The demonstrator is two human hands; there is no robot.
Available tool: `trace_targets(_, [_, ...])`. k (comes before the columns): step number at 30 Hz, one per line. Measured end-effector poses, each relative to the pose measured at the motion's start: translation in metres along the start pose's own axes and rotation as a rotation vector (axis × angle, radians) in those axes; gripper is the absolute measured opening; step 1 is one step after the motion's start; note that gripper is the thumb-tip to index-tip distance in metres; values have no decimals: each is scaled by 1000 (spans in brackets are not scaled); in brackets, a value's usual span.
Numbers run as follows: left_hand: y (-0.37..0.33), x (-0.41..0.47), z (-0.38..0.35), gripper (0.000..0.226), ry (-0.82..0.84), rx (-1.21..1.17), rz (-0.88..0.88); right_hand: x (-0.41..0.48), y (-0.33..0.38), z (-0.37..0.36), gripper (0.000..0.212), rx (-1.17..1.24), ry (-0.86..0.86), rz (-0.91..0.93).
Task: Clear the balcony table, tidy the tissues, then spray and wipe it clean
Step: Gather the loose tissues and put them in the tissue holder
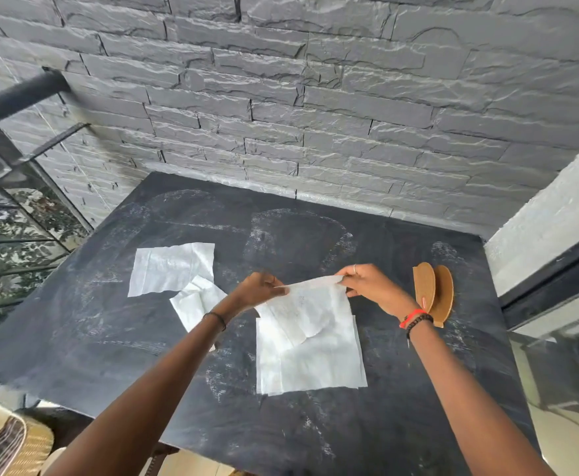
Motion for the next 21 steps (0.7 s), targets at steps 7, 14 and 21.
trace_targets(7, [3, -41, 7, 17, 214, -194, 89, -14, -24, 1, 19, 181, -86, -143])
trace_targets(14, [28, -58, 12, 14, 280, -453, 184, -30, -35, -4, 22, 95, -239, -143])
trace_targets(21, [40, -61, 6, 27, 143, -627, 323, -47, -52, -23, 20, 121, -274, -171])
Point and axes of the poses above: each hand's wrist, its own x-axis towards the middle knuckle, its own z-axis out of the back of the hand, y = z × x, the point moved 1 cm from there along x, towards the middle knuckle, and after that the axes turned 9 degrees about -y, right-handed, at the moved point
